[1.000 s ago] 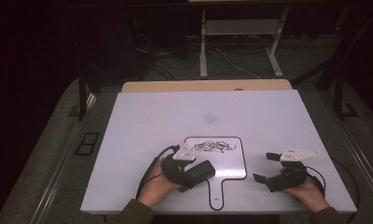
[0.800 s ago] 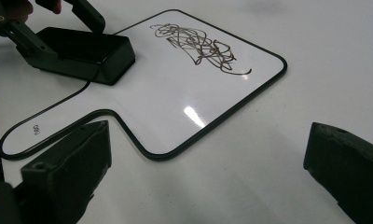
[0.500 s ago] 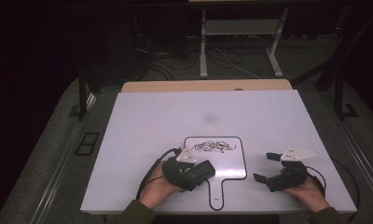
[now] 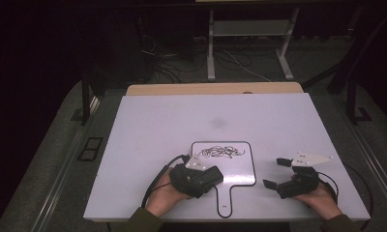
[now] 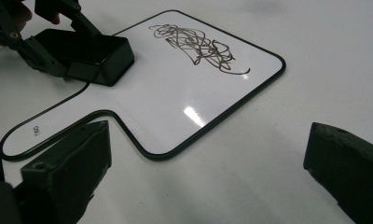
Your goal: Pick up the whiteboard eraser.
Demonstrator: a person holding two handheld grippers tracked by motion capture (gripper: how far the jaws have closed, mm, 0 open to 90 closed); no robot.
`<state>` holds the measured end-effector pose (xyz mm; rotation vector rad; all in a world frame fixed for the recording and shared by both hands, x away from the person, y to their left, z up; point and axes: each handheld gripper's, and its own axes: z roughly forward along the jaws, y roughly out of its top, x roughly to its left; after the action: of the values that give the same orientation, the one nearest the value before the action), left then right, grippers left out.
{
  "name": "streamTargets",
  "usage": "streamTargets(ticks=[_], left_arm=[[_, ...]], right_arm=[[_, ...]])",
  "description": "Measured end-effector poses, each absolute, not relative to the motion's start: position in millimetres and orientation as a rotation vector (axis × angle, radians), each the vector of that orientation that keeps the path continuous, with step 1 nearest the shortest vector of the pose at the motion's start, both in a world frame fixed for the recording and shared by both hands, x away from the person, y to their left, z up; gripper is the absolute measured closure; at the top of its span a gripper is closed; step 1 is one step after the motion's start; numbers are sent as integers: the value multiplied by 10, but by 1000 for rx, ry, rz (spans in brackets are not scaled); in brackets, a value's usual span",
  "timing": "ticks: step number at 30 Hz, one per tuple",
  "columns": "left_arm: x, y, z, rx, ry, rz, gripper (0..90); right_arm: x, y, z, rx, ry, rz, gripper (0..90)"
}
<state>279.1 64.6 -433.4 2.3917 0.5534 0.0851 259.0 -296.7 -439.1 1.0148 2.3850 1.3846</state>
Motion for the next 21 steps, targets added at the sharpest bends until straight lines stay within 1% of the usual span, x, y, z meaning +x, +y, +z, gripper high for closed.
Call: streamTargets(ticks=[4,11,21], left_arm=[[2787,637,-4334,2384,568,82,377],[2793,624,-4310,2417,546,90,389],[2789,620,-4295,2421,539,50,391]], right_arm=[[2591,-2971,-4390,1014,2385,1386,0],[2597,-2962,-4391,1014,2386,1390,0],[2607,-2963,-4396,1018,2391,1397,0]])
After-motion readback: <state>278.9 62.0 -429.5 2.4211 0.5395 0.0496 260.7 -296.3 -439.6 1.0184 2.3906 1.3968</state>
